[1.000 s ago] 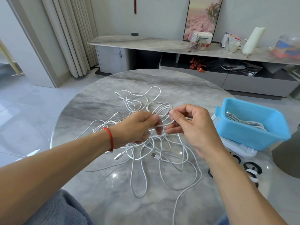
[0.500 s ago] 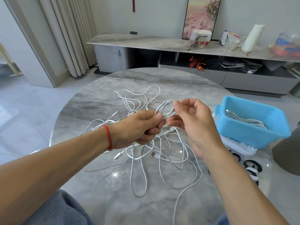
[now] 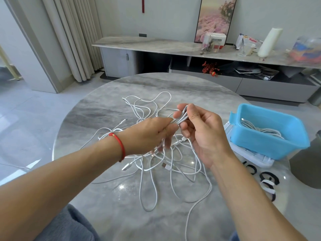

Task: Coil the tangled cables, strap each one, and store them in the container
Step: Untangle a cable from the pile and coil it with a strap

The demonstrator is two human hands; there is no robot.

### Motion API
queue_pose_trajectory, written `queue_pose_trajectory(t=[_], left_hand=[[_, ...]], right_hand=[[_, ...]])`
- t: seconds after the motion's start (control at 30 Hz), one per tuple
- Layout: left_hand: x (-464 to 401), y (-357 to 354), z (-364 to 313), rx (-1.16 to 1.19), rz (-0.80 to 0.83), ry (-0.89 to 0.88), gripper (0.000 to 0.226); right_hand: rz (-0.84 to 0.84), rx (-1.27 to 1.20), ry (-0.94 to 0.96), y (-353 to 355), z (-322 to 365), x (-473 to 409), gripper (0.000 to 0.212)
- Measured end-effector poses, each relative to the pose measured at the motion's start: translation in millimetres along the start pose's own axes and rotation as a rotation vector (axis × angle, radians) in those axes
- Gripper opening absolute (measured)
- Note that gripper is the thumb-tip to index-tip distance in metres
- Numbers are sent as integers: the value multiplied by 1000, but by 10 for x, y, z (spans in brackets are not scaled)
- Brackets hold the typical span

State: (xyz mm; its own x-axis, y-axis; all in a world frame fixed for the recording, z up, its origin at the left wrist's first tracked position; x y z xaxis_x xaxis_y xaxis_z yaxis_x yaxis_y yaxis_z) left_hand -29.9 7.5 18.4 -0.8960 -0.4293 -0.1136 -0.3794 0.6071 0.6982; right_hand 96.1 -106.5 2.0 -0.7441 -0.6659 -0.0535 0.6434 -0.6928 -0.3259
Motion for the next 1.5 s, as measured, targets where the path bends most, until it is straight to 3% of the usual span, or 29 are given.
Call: queue_pose_trajectory(t=[0.07, 0.1, 0.23, 0.33, 0.4, 0.57, 0.63, 0.7, 0.8, 0.87, 0.93, 1.03, 1.1, 1.23, 1.5], left_hand=[[-13, -4, 6, -330, -100, -118, 39], [-19, -19, 11, -338, -149, -143, 38], [-20, -75, -20, 251, -183, -18, 32], [-72, -23, 21, 875, -206, 198, 29], [-108, 61, 45, 1123, -220, 274, 31], [-151, 196, 123, 1316, -350, 422, 36], [-156, 216, 159, 1361, -354, 482, 36], [-146, 234, 175, 1426, -310, 540, 36], [-145, 255, 173, 1548, -234, 573, 37], [-156, 268, 173, 1569, -223, 575, 37], [-154, 274, 193, 1433, -259, 558, 36], [-130, 288, 271, 991, -334, 454, 35], [-108, 243, 309, 896, -284, 478, 35], [-89, 88, 326, 823, -180, 460, 32], [-32, -6, 346, 908, 87, 489, 32]], right_hand=[[-26, 18, 30, -34, -10, 9, 27], [-39, 28, 51, -47, -7, 10, 27], [-28, 117, 115, -23, 20, -6, 34], [36, 468, 169, 72, -20, -4, 29], [189, 680, 131, 69, -91, 45, 20], [472, 852, 1, -39, -233, 196, 17], [388, 972, 155, -38, -288, 194, 12], [276, 1030, 305, -41, -321, 171, 21], [352, 1100, 308, -73, -349, 138, 36], [451, 1200, 303, -100, -364, 128, 17], [471, 1262, 351, -91, -332, 129, 13], [328, 1177, 525, 3, -203, 79, 16], [265, 1130, 593, 34, -124, 71, 18], [335, 1190, 652, -64, -92, 186, 18], [348, 1217, 611, -74, -79, 197, 18]])
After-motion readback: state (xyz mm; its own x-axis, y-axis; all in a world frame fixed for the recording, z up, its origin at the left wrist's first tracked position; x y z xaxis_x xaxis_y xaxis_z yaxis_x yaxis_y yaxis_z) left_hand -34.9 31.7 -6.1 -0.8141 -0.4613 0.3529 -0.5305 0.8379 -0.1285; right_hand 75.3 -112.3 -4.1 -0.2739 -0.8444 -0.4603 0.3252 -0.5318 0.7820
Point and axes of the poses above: each hand's wrist, its own x-axis away from the middle knuckle, its own y-axis out of the back of the hand, z = x × y, the point moved 1 cm from there along -x, towards the middle knuckle, and after that the axes turned 12 degrees about -z, right-handed, at the moved point
